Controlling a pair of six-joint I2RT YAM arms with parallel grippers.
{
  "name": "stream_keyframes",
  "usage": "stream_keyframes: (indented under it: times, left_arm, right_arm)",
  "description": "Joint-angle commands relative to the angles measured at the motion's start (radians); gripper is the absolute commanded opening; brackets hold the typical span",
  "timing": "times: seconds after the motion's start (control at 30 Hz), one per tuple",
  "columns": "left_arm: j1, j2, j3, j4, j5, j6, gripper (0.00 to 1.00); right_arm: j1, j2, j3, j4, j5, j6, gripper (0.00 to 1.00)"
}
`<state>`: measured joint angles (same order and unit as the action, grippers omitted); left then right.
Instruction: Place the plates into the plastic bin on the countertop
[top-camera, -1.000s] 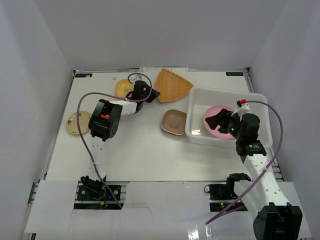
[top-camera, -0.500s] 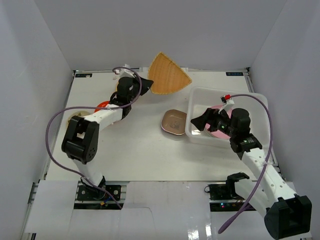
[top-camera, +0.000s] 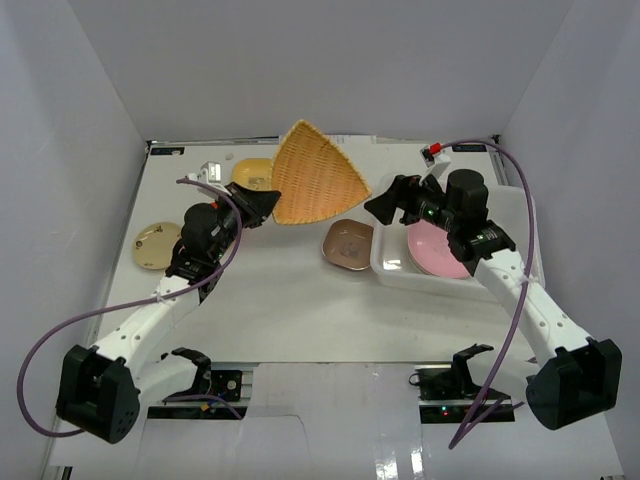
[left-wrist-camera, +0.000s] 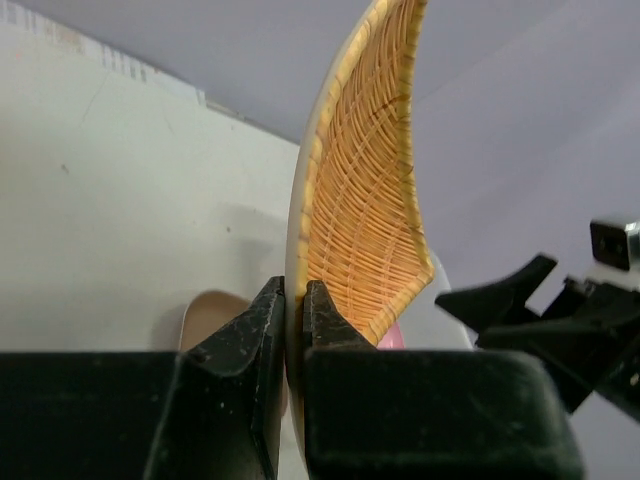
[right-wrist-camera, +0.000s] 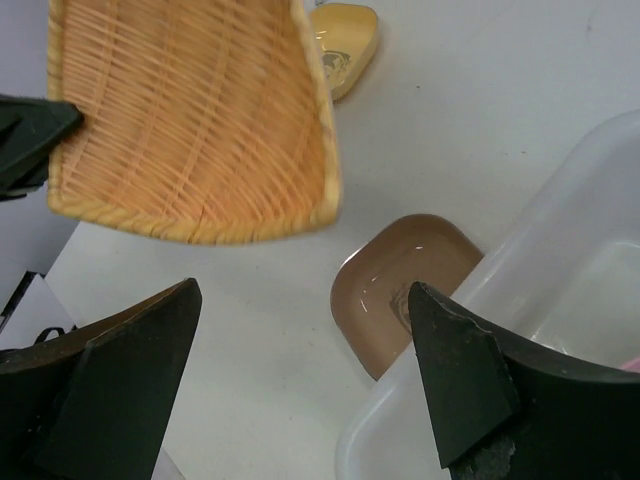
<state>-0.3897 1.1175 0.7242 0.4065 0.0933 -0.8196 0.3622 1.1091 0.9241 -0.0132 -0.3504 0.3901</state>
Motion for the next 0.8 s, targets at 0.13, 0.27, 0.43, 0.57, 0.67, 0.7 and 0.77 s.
stream_keyframes:
  times: [0.13,0.27,0.43,0.57,0.67,0.7,0.77]
  left_arm:
    - [0.005,-0.265,-0.051,-0.222,0.158,-0.029,0.0]
    - [0.005,-0.291,-0.046,-0.267,0.279,-0.039,0.0]
    - [0.005,-0.272,-0.035,-0.305,0.382,-0.042,0.0]
    - [0.005,-0.272,-0.02,-0.337,0.401,-0.036,0.04]
    - [0.005,-0.277,0.01,-0.406,0.401,0.002,0.41]
    - [0.005,-0.283,0.033,-0.47,0.399,0.016,0.53]
    - [0.005,-0.304,0.059,-0.532,0.382,0.068,0.77]
  right_arm:
    - [0.003,0.067,0.11,-0.113,-0.188,-0.109,0.9]
    - [0.009,0.092,0.05,-0.059,-0.312,-0.057,0.91]
    - [0.012,0.031,-0.031,0.114,-0.344,0.061,0.76]
    - [0.012,-0.002,-0.08,0.168,-0.332,0.127,0.14]
    - [0.012,-0.044,-0.12,0.174,-0.265,0.157,0.08]
    - [0.012,-0.058,-0.129,0.173,-0.239,0.164,0.08]
    - [0.0,-0.101,-0.139,0.145,-0.162,0.179,0.08]
